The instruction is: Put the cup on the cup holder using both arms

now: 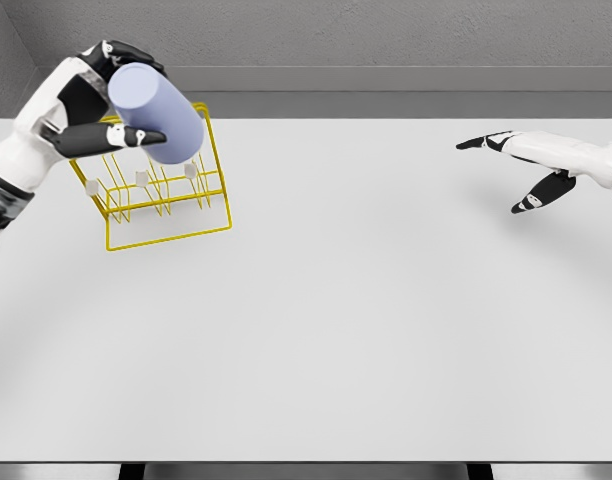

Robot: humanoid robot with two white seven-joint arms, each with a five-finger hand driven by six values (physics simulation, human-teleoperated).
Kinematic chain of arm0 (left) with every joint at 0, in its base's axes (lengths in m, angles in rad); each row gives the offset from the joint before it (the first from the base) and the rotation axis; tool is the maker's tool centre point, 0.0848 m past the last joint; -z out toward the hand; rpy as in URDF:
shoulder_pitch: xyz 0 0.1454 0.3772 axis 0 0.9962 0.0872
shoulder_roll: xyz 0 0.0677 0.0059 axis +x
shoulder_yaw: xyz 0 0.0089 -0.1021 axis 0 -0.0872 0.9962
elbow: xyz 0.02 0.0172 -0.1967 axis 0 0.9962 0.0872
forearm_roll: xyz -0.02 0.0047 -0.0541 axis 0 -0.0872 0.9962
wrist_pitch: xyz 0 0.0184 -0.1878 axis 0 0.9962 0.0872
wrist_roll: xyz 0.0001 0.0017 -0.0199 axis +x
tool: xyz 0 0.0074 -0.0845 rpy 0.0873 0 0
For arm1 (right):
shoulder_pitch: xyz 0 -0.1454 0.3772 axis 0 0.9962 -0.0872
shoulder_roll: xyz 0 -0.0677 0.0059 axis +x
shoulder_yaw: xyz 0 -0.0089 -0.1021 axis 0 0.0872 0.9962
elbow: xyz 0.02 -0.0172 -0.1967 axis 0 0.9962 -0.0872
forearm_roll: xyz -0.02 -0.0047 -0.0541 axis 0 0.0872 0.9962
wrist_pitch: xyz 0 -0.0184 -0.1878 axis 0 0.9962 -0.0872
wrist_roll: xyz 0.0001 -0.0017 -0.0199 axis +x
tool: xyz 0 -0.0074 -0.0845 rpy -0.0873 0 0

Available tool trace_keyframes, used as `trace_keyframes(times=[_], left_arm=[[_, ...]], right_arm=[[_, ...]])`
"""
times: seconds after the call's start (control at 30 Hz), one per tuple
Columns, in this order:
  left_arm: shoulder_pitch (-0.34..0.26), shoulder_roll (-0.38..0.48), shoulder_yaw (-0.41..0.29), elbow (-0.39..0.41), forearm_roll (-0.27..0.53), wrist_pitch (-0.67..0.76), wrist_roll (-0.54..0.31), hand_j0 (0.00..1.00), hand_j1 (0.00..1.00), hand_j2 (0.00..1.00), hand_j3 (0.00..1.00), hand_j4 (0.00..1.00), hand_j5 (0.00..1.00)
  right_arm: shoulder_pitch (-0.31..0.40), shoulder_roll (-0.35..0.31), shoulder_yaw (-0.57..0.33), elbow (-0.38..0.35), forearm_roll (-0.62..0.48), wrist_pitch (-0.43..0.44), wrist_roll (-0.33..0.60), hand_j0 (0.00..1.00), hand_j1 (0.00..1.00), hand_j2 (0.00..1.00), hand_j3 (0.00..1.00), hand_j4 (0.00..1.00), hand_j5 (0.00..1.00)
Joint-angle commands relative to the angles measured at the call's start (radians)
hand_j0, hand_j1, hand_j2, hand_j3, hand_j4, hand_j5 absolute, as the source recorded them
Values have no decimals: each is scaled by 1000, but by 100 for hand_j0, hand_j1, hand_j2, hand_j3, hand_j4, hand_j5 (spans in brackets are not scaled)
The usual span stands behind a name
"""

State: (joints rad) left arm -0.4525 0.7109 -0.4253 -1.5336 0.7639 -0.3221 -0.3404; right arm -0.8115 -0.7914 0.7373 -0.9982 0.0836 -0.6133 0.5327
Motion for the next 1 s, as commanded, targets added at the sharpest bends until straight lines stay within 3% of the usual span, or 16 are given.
trace_keyframes(times=[0.0,0.73,0.8,0.83,0.9,0.97], left_arm=[[2,-5,-3,0,5,0,-2,45,45,45,45,45,45],[25,-19,-9,13,-20,1,-6,47,47,47,47,47,47],[25,-19,-9,13,-41,0,-8,62,62,62,62,62,62],[25,-19,-9,13,-64,-2,-8,87,87,87,87,87,87],[25,-19,-9,12,-86,-2,-8,95,95,95,95,95,95],[25,-19,-7,12,-86,-3,-8,96,96,96,96,96,96]], right_arm=[[0,0,-2,0,-7,2,0,100,100,100,100,100,100],[0,0,-1,-2,-7,2,0,100,100,100,100,100,100],[0,0,-1,-2,-7,2,0,100,100,100,100,100,100],[0,0,-1,-2,-7,2,0,100,100,100,100,100,100],[0,0,-1,-2,-7,2,0,100,100,100,100,100,100],[0,1,-1,-2,-7,2,0,100,100,100,100,100,100]])
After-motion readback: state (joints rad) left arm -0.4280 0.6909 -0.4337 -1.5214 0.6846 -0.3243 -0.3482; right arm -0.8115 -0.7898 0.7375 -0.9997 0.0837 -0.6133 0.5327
